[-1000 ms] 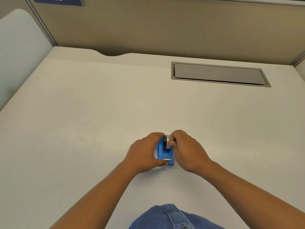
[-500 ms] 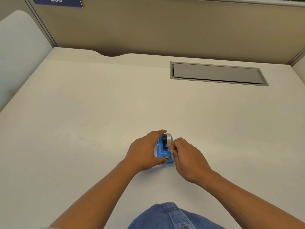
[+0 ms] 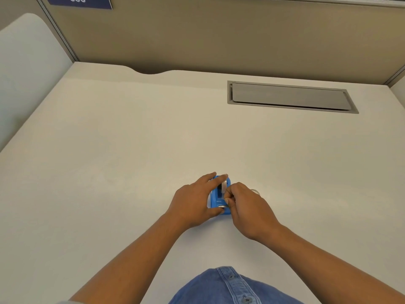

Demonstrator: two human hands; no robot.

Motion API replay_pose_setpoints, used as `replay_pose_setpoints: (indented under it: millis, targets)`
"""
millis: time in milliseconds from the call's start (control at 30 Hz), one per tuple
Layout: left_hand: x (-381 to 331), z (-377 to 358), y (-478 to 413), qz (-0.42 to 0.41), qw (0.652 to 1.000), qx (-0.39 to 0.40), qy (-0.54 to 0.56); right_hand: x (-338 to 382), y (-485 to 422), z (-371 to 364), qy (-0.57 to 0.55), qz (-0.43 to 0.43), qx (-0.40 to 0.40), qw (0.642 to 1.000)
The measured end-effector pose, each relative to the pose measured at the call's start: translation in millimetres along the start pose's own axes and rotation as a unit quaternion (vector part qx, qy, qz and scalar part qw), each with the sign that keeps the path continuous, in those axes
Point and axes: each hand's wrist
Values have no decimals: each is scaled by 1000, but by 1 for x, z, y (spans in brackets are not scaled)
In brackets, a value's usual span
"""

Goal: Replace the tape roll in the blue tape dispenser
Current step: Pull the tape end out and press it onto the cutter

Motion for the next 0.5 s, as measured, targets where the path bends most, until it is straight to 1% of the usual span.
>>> replay_pose_setpoints:
  millis: [200, 500]
  targets:
    - [1, -2, -4, 6, 1000, 0, -18, -1, 1, -1, 11, -1, 9, 1000]
    - [1, -3, -4, 0, 1000, -10, -18, -3, 3, -3, 5, -7, 9, 1000]
Point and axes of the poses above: each hand's wrist, its own y-axis away from the middle knuckle, its own z-axis out of the back of the hand, x = y × z
